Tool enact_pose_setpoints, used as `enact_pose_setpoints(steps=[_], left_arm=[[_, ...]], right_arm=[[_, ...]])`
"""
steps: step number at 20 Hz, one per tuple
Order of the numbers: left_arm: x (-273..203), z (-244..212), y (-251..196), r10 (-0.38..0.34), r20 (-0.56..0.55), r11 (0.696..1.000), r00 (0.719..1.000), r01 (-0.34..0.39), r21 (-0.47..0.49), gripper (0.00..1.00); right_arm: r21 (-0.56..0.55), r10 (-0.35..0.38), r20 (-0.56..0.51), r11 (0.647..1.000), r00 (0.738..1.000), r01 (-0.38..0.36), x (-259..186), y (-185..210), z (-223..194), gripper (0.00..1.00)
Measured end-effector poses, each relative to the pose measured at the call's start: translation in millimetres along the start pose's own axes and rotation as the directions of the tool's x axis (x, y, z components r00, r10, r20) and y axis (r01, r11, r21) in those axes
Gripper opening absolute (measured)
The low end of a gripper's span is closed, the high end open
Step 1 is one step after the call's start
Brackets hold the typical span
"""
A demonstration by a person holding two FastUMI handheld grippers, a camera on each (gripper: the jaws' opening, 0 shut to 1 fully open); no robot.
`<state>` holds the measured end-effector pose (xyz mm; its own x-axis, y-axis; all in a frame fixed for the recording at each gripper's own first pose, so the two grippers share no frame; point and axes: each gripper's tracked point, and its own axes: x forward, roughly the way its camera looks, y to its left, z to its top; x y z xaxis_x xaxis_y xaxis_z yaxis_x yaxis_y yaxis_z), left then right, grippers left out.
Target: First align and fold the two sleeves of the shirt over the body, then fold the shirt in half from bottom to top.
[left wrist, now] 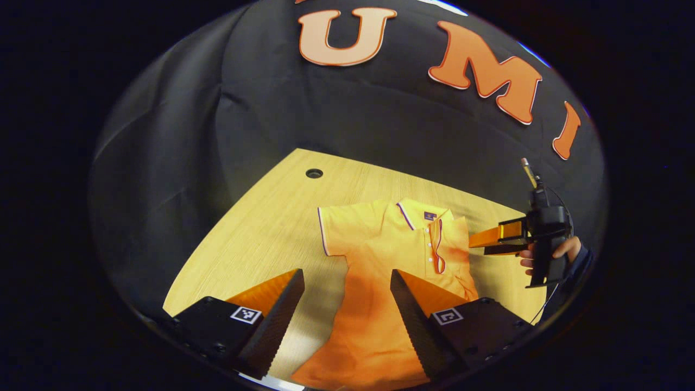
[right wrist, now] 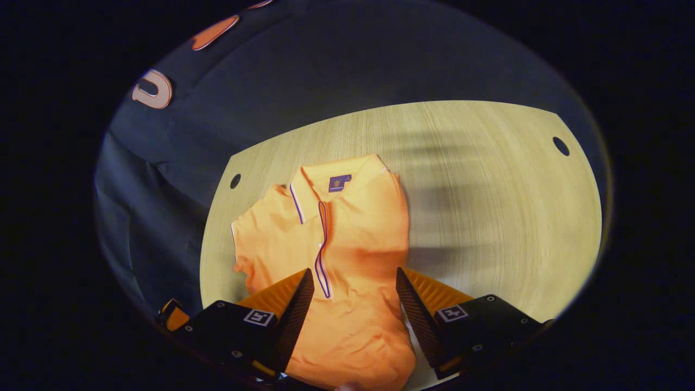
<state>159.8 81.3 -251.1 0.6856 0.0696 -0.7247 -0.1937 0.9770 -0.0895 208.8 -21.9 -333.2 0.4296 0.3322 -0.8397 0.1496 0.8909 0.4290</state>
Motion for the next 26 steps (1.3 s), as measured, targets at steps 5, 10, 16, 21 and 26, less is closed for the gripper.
enact_pose_setpoints(steps=[5,10,16,21,26], left_arm=[[71,25,26,-0.032,-0.127,0.999,0.991,0.029,-0.029,0.98],[136,32,33,-0.057,-0.247,0.998,0.967,0.047,-0.044,0.98],[195,35,39,-0.07,-0.358,0.997,0.931,0.053,-0.056,0.98],[231,31,49,-0.027,-0.415,1.0,0.909,0.02,-0.019,0.98],[256,14,55,0.046,-0.485,0.998,0.873,-0.022,0.056,0.9]], right_arm=[[0.04,-0.058,0.062,0.998,0.996,0.055,-31,-7,-20,0.96],[0.09,-0.126,0.13,0.989,0.983,0.115,-59,-13,-37,0.97],[0.158,-0.209,0.22,0.971,0.953,0.177,-94,-22,-56,0.97],[0.185,-0.262,0.312,0.96,0.914,0.212,-126,-27,-70,0.97],[0.187,-0.302,0.335,0.95,0.893,0.251,-151,-32,-93,0.97]])
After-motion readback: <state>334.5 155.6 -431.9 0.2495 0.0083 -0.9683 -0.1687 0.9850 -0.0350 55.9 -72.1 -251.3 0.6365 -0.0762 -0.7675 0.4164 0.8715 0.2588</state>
